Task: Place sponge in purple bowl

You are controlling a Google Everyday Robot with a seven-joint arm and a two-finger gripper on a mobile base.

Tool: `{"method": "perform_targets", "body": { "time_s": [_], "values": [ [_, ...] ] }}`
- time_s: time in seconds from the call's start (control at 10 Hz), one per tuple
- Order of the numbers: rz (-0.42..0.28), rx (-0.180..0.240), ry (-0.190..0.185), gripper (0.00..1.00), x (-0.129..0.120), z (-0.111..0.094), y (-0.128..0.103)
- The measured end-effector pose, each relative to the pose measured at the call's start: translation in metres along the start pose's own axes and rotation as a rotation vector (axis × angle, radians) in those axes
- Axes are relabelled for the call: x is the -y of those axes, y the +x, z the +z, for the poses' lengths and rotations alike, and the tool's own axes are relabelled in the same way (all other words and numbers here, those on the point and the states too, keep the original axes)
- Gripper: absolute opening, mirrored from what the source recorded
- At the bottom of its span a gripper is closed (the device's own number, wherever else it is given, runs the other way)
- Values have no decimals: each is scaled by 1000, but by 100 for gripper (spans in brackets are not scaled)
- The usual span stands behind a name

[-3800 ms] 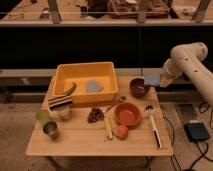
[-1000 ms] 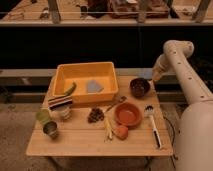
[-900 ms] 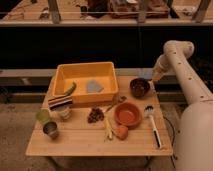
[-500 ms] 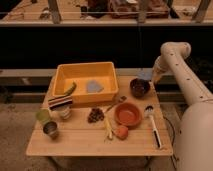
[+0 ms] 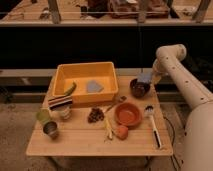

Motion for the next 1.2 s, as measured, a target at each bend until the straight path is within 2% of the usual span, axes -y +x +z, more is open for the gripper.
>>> {"method": "perform_targets", "body": {
  "time_s": [0.2,0.3,0.5,0.6,0.9,1.0,1.2],
  "values": [
    [11,-12,1,45,-1,7,-3],
    [16,-19,2,58,-1,11,-6],
    [28,-26,3,75,-2,14,-6],
    [38,-28,5,80,-1,15,-6],
    [62,-24,2,80,-1,17,-5],
    [82,-4,-18,80,-1,19,-4],
    [91,10,-29,80,-2,19,-3]
  ]
}}
